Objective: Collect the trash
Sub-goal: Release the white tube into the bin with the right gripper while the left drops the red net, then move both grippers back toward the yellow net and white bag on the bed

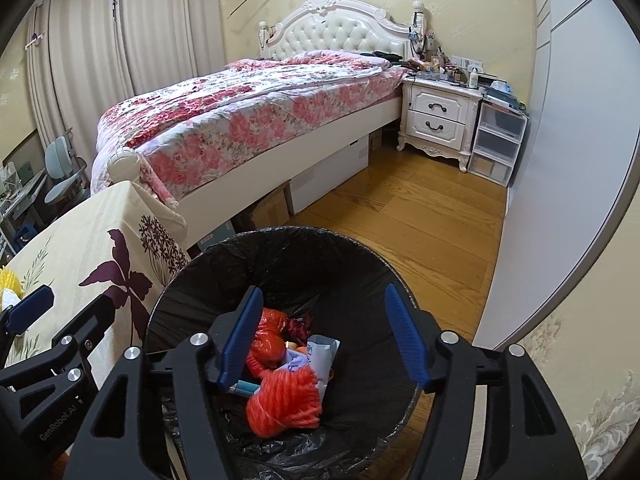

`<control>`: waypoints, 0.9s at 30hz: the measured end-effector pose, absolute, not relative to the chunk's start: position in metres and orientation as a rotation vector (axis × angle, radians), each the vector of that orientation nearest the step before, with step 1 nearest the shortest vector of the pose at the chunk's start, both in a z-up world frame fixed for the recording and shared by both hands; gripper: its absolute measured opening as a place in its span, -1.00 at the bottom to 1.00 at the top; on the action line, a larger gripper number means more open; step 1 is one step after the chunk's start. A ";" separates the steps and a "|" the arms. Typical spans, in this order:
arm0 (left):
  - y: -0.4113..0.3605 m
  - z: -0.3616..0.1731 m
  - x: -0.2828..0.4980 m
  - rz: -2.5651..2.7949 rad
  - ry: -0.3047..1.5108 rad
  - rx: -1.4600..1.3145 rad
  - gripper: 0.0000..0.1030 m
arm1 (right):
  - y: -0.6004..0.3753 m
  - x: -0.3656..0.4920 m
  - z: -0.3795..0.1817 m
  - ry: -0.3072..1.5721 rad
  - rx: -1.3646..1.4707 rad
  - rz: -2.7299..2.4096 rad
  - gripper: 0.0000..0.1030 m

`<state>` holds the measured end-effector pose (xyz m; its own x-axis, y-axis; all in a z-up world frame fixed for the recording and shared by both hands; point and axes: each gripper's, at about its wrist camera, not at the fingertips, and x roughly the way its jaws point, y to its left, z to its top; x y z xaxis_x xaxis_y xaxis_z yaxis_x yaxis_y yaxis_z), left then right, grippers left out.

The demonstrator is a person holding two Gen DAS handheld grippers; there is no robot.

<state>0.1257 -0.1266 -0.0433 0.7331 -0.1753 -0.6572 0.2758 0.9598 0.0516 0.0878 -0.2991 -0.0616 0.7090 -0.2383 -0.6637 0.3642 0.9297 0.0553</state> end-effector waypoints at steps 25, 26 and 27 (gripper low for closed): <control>-0.048 -0.031 0.105 -0.097 0.684 0.104 0.71 | -0.257 0.084 -0.054 0.703 0.148 -0.305 0.65; -0.042 -0.030 0.104 -0.087 0.685 0.100 0.71 | -0.252 0.086 -0.053 0.708 0.155 -0.285 0.65; -0.035 -0.030 0.102 -0.073 0.686 0.094 0.71 | -0.246 0.087 -0.053 0.714 0.158 -0.265 0.65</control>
